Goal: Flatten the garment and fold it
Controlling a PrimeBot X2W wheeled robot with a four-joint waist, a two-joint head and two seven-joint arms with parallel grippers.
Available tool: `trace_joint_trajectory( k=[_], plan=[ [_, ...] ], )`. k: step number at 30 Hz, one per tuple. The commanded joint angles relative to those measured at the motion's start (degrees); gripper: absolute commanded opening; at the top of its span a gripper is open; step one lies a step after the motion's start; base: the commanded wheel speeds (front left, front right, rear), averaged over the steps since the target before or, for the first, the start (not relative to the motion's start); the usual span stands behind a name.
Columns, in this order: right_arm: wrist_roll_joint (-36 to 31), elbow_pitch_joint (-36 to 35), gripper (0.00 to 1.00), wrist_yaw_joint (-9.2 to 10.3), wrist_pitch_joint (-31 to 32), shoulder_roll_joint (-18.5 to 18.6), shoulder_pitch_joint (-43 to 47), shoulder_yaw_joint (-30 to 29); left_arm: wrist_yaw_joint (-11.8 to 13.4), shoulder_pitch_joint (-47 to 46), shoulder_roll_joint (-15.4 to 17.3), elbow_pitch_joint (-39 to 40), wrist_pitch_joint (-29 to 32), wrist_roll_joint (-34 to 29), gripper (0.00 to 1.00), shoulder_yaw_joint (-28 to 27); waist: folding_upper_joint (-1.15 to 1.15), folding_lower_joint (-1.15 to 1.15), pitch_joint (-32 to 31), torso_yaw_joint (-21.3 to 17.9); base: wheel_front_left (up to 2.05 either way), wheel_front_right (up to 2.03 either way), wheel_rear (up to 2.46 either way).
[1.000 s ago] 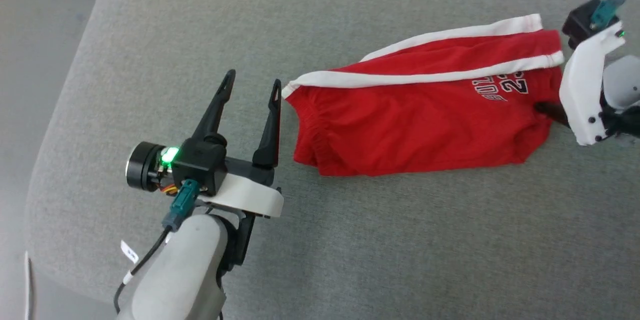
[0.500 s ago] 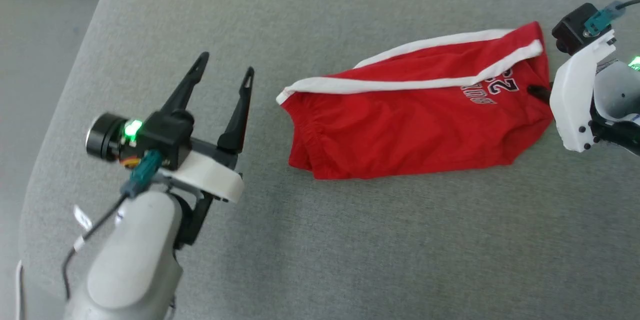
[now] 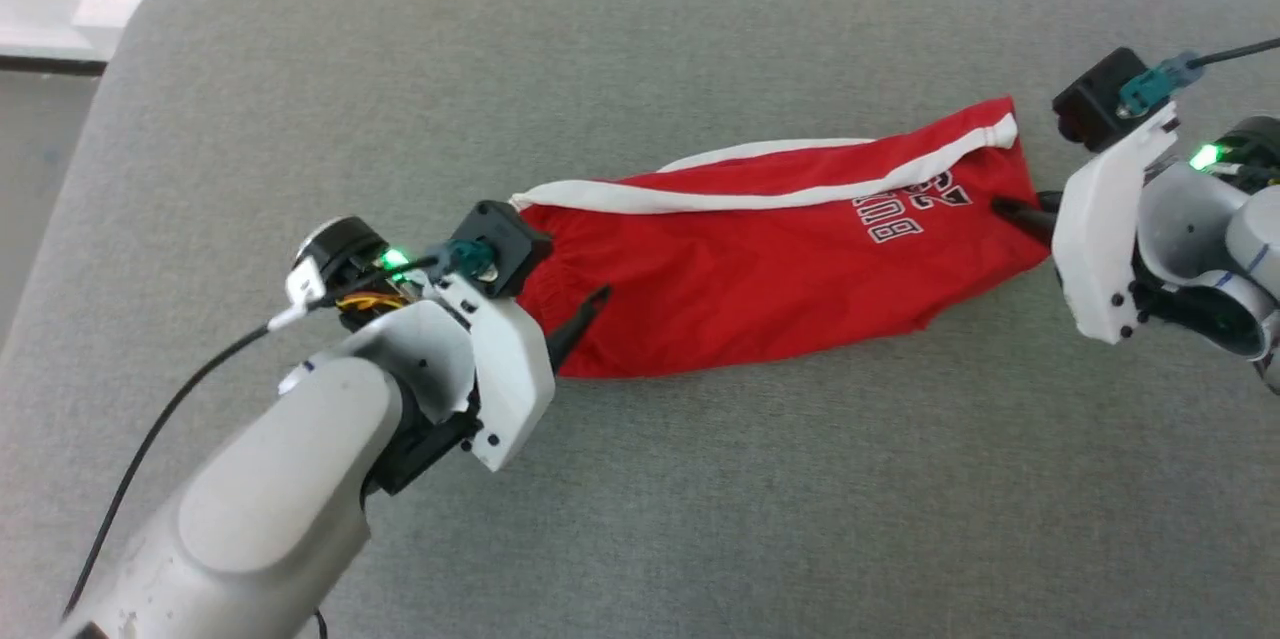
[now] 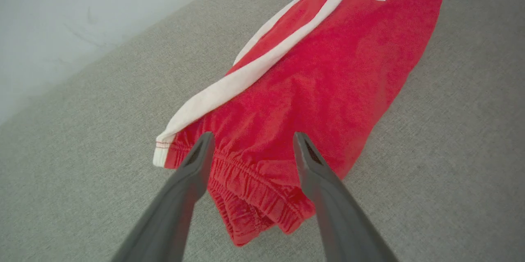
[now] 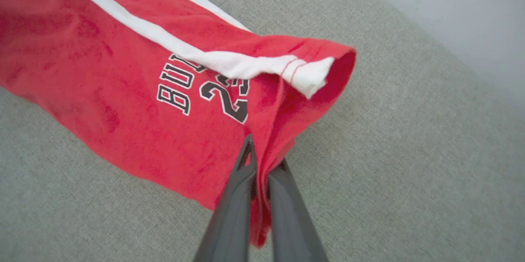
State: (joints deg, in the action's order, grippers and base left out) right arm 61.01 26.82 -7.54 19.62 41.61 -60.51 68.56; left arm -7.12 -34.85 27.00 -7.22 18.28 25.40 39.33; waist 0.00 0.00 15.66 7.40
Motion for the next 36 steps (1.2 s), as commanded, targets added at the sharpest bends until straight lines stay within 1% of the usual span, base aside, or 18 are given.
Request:
trace_joint_trajectory(
  k=[1,5,8,11,14,16,17,18,20,22,23,27,29,31,36],
  plan=[
    [0.1,-0.1,0.00,0.05,-0.3,-0.6,0.8,0.6,-0.3,-2.6,1.9,-1.0,3.4,2.8,1.00,2.6,0.00,0.00,0.2,-1.0,0.00,0.00,0.00],
    [0.0,0.1,0.00,0.05,-0.8,-1.8,0.5,1.5,-0.3,-5.3,4.2,-4.3,9.2,9.1,1.00,8.5,0.00,0.00,0.9,-1.9,0.00,0.00,0.00],
    [-0.2,0.3,0.00,0.05,-1.0,-2.6,0.2,2.2,-0.4,-6.7,4.8,-5.9,12.1,13.9,1.00,13.6,0.00,0.00,1.4,-2.4,0.00,0.00,0.00],
    [-0.3,0.6,0.00,0.05,-1.1,-3.1,-0.3,2.9,-0.4,-8.5,5.2,-7.9,13.5,16.4,1.00,18.7,0.00,0.00,1.9,-2.8,0.00,0.00,0.00],
    [-0.3,0.9,0.00,0.05,-1.3,-3.6,-0.5,3.4,-0.4,-10.1,4.3,-10.9,13.5,18.3,1.00,22.9,0.00,0.00,2.1,-2.9,0.00,0.00,0.00],
    [-0.1,1.1,0.00,0.05,-1.5,-4.0,-0.6,3.6,-0.4,-11.3,3.9,-13.0,13.3,18.4,1.00,26.1,0.00,0.00,2.1,-3.1,0.00,0.00,0.00],
    [0.0,1.2,0.00,0.05,-1.8,-4.2,-0.5,3.7,-0.4,-11.9,3.8,-13.7,12.8,18.3,0.76,27.6,0.00,0.00,1.9,-3.1,0.00,0.00,0.00],
    [-0.1,1.1,0.00,0.05,-2.7,-4.3,-0.5,3.8,-0.4,-12.4,3.6,-14.4,11.8,18.6,0.00,28.6,0.00,0.00,1.7,-3.2,0.00,0.00,0.00],
    [0.0,1.3,0.00,0.05,-4.8,-4.1,-0.1,3.8,-0.4,-13.0,3.4,-14.9,9.0,20.0,0.00,29.6,0.00,0.00,1.0,-3.2,0.00,0.00,0.00],
    [0.3,1.3,0.00,0.05,-6.9,-3.5,0.4,3.9,-0.4,-13.6,3.9,-15.1,5.2,20.7,0.00,29.7,0.00,0.00,0.0,-3.4,0.00,0.00,0.00],
    [0.3,1.3,0.00,0.05,-6.9,-3.5,0.4,3.9,-0.4,-13.6,3.9,-15.1,5.2,20.7,0.00,29.7,0.00,0.00,0.0,-3.4,0.00,0.00,0.00],
    [1.5,0.0,0.00,0.05,-11.2,-1.2,2.0,3.7,-0.4,-13.2,5.6,-14.6,-2.6,21.6,0.00,27.7,0.00,0.00,-2.7,-3.7,0.00,0.00,0.00],
    [2.2,-1.7,0.00,0.05,-12.8,0.8,3.4,3.7,-0.1,-12.0,6.7,-13.6,-5.0,21.9,0.00,26.9,0.00,0.00,-4.0,-3.7,0.00,0.00,0.00],
    [2.6,-3.8,0.00,0.05,-14.4,3.3,5.4,3.8,0.8,-10.2,7.8,-11.9,-6.9,22.4,0.00,26.3,0.00,0.00,-5.2,-3.7,0.00,0.00,0.00],
    [3.6,-9.9,0.00,0.05,-17.3,8.9,12.7,3.6,3.4,-4.4,10.0,-6.5,-8.6,23.2,0.00,27.0,0.00,0.00,-6.9,-3.9,0.00,0.00,0.00]
  ],
)
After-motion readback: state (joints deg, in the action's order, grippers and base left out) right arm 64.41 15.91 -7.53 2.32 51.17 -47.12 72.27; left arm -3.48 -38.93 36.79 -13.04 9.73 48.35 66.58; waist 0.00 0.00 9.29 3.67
